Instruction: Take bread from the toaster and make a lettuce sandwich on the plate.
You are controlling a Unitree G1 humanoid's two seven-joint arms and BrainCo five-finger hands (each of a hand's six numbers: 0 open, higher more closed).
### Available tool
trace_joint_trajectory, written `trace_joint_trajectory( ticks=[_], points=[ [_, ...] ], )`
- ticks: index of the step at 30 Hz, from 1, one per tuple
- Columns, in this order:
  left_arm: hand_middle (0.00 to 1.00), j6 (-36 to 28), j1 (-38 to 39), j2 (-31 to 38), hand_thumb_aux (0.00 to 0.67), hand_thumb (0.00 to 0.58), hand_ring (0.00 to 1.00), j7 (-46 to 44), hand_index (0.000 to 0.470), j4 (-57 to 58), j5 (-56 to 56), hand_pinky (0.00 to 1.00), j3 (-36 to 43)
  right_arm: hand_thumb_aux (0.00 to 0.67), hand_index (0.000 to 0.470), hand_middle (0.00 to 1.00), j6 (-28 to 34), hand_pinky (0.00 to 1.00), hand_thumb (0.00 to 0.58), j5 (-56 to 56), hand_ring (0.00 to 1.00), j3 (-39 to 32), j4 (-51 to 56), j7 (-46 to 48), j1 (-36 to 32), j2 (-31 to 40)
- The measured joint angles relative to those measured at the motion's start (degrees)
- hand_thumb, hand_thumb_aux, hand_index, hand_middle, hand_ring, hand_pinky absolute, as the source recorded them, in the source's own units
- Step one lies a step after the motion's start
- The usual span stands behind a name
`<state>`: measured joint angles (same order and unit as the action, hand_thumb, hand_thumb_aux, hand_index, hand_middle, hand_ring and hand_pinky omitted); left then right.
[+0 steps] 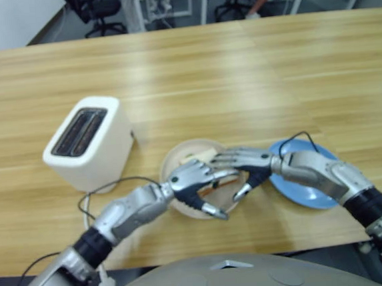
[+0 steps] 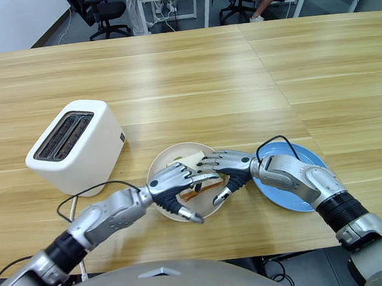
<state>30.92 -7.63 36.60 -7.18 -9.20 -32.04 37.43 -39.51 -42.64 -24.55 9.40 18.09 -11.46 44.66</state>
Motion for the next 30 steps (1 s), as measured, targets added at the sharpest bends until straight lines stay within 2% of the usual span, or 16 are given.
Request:
trace_joint_trajectory(
  ticks=[5,11,16,18,19,20,21,22,23,24,25,26,30],
  points=[
    [0.0,0.63,3.09,8.18,0.0,0.0,0.0,-7.3,0.0,-8.71,16.18,0.0,-12.53,0.0,0.0,0.0,0.21,0.0,0.0,-0.2,0.0,0.07,-0.46,-0.43,0.27,-0.49],
    [0.0,0.58,8.01,9.48,0.0,0.0,0.0,-7.99,0.0,-8.64,26.29,0.0,-29.04,0.0,0.0,0.0,-0.52,0.0,0.0,3.43,0.0,4.45,-3.26,-3.2,4.32,0.61],
    [0.0,1.72,13.66,8.94,0.0,0.0,0.0,-10.52,0.0,-5.6,29.72,0.0,-33.85,0.0,0.0,0.0,-2.8,0.0,0.0,19.47,0.0,17.18,-8.49,-7.73,9.71,0.66],
    [0.0,2.11,14.75,8.59,0.0,0.0,0.0,-11.92,0.0,-4.44,30.59,0.0,-33.91,0.0,0.0,0.0,-3.43,0.0,0.0,25.75,0.0,19.42,-10.64,-7.41,12.0,0.66],
    [0.0,2.26,15.36,8.39,0.234,0.334,0.0,-12.59,0.161,-4.01,31.01,0.0,-33.93,0.0,0.0,0.0,-3.81,0.0,0.0,28.47,0.0,20.15,-11.73,-6.94,13.45,0.67],
    [0.0,2.67,16.24,8.38,0.234,0.334,0.0,-13.71,0.161,-3.09,31.09,0.0,-33.88,0.0,0.0,0.0,-4.06,0.0,0.0,32.39,0.0,20.32,-12.83,-5.54,15.33,0.9],
    [0.0,3.06,17.24,8.42,0.365,0.46,0.0,-14.59,0.251,-2.15,31.09,0.0,-33.89,0.0,0.0,0.0,-4.4,0.0,0.0,35.38,0.0,20.33,-13.6,-4.19,17.22,1.37],
    [0.0,3.47,18.52,8.48,0.67,0.58,0.0,-15.78,0.46,-0.96,31.09,0.0,-33.8,0.0,0.0,0.0,-4.52,0.0,0.0,38.66,0.0,20.26,-14.3,-2.13,19.67,2.33],
    [0.08,3.69,19.55,8.53,0.67,0.58,0.08,-16.85,0.46,0.01,31.18,0.08,-33.74,0.0,0.0,0.4,-4.55,0.4,0.0,41.06,0.4,20.08,-14.46,-0.2,21.39,3.37],
    [0.08,3.87,20.72,8.76,0.67,0.58,0.08,-18.52,0.46,0.9,31.93,0.08,-33.55,0.0,0.0,0.4,-4.43,0.4,0.0,43.92,0.4,19.94,-14.5,2.3,23.27,4.48],
    [0.98,4.2,21.62,9.22,0.67,0.58,0.98,-19.85,0.46,1.41,32.49,0.98,-33.17,0.41,0.281,1.0,-4.27,1.0,0.493,45.72,1.0,19.72,-14.55,4.09,24.71,5.38],
    [1.0,4.55,22.73,9.84,0.67,0.58,1.0,-21.73,0.46,1.96,33.03,1.0,-32.53,0.67,0.46,1.0,-3.9,1.0,0.58,47.6,1.0,19.45,-14.54,6.35,25.84,5.95],
    [1.0,5.68,26.12,11.17,0.67,0.58,1.0,-30.65,0.46,4.98,34.18,1.0,-26.7,0.67,0.46,1.0,-2.16,1.0,0.58,52.2,1.0,14.64,-12.35,15.72,27.97,5.79]
  ],
)
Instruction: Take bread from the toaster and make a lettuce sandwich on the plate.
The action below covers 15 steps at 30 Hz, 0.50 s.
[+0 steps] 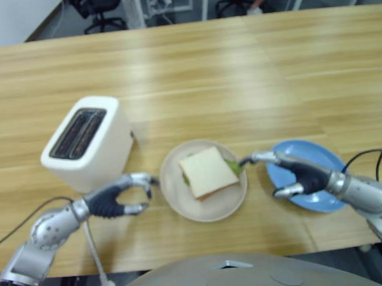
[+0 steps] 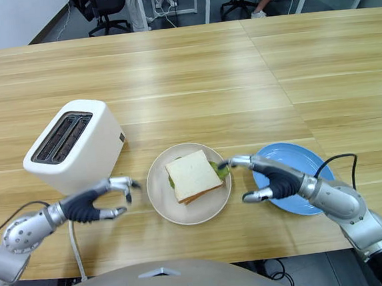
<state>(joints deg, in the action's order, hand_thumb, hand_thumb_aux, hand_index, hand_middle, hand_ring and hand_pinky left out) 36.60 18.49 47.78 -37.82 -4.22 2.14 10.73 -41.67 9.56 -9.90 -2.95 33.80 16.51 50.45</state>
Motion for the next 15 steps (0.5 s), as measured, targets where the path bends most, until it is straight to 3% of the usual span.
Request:
trace_joint_trajectory(
  ticks=[9,15],
  points=[
    [1.0,-0.06,-1.87,-1.06,0.67,0.58,1.0,-10.92,0.46,5.0,3.25,1.0,4.54,0.67,0.46,1.0,1.89,1.0,0.58,-0.87,1.0,-8.52,3.64,12.82,-0.06,-2.88],
    [1.0,1.16,-8.36,-9.78,0.67,0.58,1.0,-3.91,0.46,12.21,-9.28,1.0,6.73,0.67,0.46,1.0,1.64,1.0,0.58,-6.1,1.0,-10.59,10.41,13.31,-4.37,-9.14]
  ],
)
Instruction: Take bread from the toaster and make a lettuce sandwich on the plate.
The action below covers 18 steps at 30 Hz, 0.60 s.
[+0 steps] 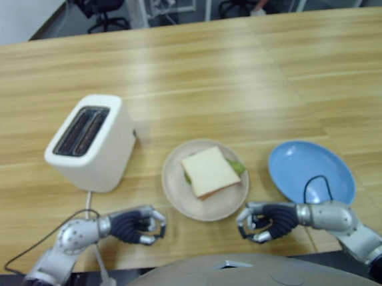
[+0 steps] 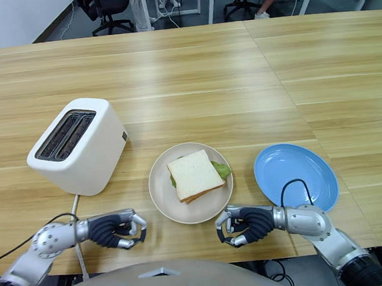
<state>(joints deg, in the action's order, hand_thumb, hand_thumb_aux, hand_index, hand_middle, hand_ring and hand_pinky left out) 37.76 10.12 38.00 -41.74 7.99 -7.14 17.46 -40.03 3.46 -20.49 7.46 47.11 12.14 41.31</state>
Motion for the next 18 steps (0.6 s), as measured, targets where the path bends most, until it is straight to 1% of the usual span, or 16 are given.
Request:
trace_joint_trajectory(
  ticks=[3,7,14,18],
  points=[
    [1.0,1.79,-4.17,-3.86,0.67,0.58,1.0,7.51,0.46,5.31,-8.42,1.0,0.31,0.67,0.46,1.0,-1.26,1.0,0.58,-6.28,1.0,-0.03,5.56,-3.29,-3.56,-3.18],
    [1.0,4.01,-7.61,-5.68,0.67,0.58,1.0,13.68,0.46,9.48,-14.26,1.0,1.14,0.67,0.46,1.0,-3.57,1.0,0.58,-11.09,1.0,0.59,9.92,-8.1,-7.11,-5.16],
    [1.0,5.83,-11.27,-7.17,0.67,0.58,1.0,21.16,0.46,14.97,-19.05,1.0,1.54,0.67,0.46,1.0,-5.58,1.0,0.58,-16.77,1.0,2.83,16.26,-16.67,-11.41,-6.86],
    [1.0,5.96,-13.81,-7.63,0.67,0.58,1.0,24.6,0.46,18.57,-19.71,1.0,1.34,0.67,0.46,1.0,-6.28,1.0,0.58,-17.27,1.0,3.69,17.41,-19.8,-12.14,-7.47]
  ],
)
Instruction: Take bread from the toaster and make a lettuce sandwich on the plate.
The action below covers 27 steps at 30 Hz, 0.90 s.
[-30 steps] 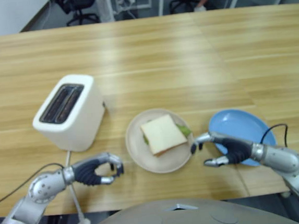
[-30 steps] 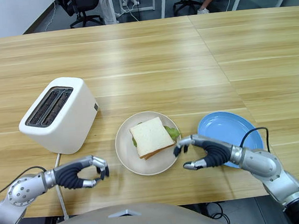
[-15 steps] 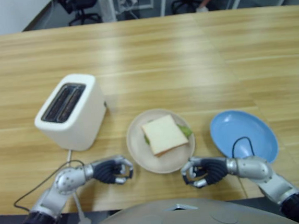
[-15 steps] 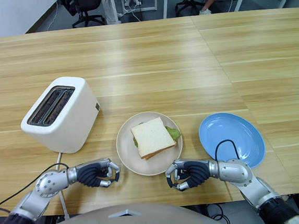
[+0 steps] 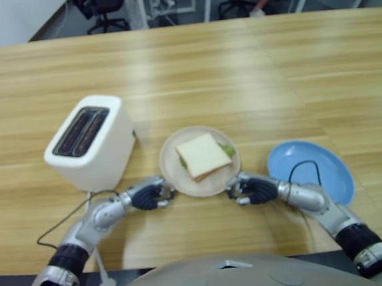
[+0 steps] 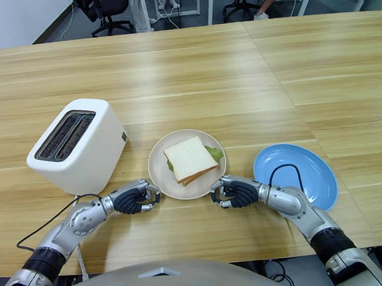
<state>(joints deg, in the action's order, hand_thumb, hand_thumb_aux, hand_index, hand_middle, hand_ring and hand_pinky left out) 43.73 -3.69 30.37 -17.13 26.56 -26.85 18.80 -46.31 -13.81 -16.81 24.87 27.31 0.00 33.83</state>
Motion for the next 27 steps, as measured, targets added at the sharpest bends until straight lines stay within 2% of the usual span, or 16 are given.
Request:
trace_joint_trajectory(
  ticks=[3,4,5,6,7,8,12,16,22,27],
  points=[
    [1.0,0.56,-0.93,0.0,0.67,0.58,1.0,1.28,0.46,0.43,0.83,1.0,-0.47,0.67,0.46,1.0,-0.63,1.0,0.58,1.3,1.0,2.0,-0.55,-1.57,-0.17,-0.11],
    [1.0,0.9,-0.97,0.0,0.67,0.58,1.0,1.29,0.46,0.39,1.46,1.0,-0.59,0.67,0.46,0.92,-0.79,0.92,0.58,1.92,0.92,2.43,-1.06,-1.64,-0.17,-0.13],
    [0.78,1.25,-0.83,0.0,0.657,0.58,0.78,1.07,0.451,-0.07,3.15,0.78,-0.78,0.418,0.287,0.38,-0.94,0.38,0.498,3.59,0.38,3.1,-1.73,-1.44,-0.02,-0.14],
    [0.06,1.65,-0.44,0.0,0.465,0.526,0.06,0.81,0.319,-1.14,5.2,0.06,-1.35,0.0,0.0,0.0,-1.07,0.0,0.0,5.32,0.0,3.59,-2.84,-1.31,0.2,-0.1],
    [0.0,1.85,-0.01,0.0,0.365,0.46,0.0,0.27,0.251,-2.94,7.82,0.0,-2.06,0.0,0.0,0.0,-1.28,0.0,0.0,7.26,0.0,3.98,-4.36,-1.07,0.61,-0.09],
    [0.0,1.88,0.39,0.04,0.0,0.0,0.0,-0.37,0.0,-4.52,9.86,0.0,-2.56,0.0,0.0,0.0,-1.29,0.0,0.0,8.7,0.0,4.18,-5.68,-0.64,0.87,-0.07],
    [0.0,-0.05,4.33,0.61,0.0,0.0,0.0,-1.41,0.0,-19.05,20.16,0.0,-7.32,0.0,0.0,0.0,-0.44,0.0,0.0,18.6,0.0,6.42,-15.48,1.01,3.07,0.15],
    [0.0,-3.75,4.07,-2.7,0.0,0.0,0.0,4.09,0.0,-31.38,24.11,0.0,-16.16,0.0,0.0,0.0,1.6,0.0,0.0,25.23,0.0,10.75,-24.67,-1.37,2.38,-2.86],
    [0.0,-7.16,-2.77,-13.17,0.0,0.0,0.0,13.83,0.0,-37.87,23.6,0.0,-23.32,0.0,0.0,0.0,4.21,0.0,0.0,23.36,0.0,16.73,-30.44,-9.37,-3.55,-12.07],
    [0.0,-7.52,-6.23,-18.87,0.0,0.0,0.0,18.68,0.0,-40.79,20.45,0.0,-24.35,0.0,0.0,0.0,3.91,0.0,0.0,16.91,0.0,17.48,-30.54,-13.45,-5.39,-16.63]
  ],
)
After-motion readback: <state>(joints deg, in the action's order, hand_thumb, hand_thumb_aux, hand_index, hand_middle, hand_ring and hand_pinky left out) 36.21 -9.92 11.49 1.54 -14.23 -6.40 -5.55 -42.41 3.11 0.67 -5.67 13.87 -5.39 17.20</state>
